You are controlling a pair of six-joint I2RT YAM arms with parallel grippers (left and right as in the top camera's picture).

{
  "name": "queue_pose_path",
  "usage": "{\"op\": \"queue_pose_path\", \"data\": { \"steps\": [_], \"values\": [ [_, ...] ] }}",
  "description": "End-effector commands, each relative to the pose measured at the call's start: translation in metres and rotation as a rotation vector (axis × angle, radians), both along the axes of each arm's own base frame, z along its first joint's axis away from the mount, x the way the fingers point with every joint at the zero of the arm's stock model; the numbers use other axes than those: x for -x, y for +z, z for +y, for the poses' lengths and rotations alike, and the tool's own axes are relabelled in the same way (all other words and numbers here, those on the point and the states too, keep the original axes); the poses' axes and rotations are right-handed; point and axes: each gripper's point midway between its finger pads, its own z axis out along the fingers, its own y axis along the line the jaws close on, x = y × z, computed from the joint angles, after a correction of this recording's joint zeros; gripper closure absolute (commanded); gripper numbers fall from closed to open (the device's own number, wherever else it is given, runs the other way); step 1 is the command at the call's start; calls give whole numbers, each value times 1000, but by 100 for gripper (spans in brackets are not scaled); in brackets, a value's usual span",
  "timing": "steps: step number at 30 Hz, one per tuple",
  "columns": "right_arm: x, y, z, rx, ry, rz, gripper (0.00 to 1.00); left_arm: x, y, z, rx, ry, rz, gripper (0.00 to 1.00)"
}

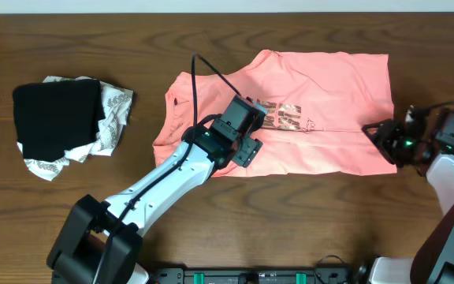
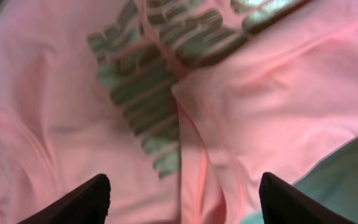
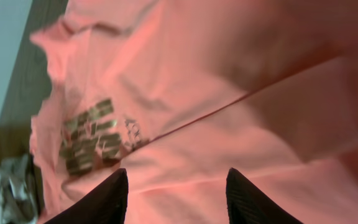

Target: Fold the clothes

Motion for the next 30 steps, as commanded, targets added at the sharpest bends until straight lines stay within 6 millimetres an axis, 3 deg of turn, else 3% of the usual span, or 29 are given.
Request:
{"op": "queue_pose_path", "data": {
  "steps": [1,9,14,17,19,24,30],
  "values": [
    [-5,5,17,35,113,-53,50,2,0,6,31,77,54,21],
    [-7,13,29,60,179,-95,42,18,-14,39,-56,121,161,14],
    [-10,23,29,73,178,-127,33,22,-18,42,-86,75,166,13],
    [-9,29,31,36,152,-114,33,18,-17,40,-66,99,158,13],
    [-6,34,36,5,157,-92,39,13,-12,38,-33,143,147,13],
    [-12,60,41,-1,180,-69,40,-16,29,25,72,174,75,13],
    [-42,119,38,95,187,-156,39,-57,95,6,255,154,-27,13]
  ]
}}
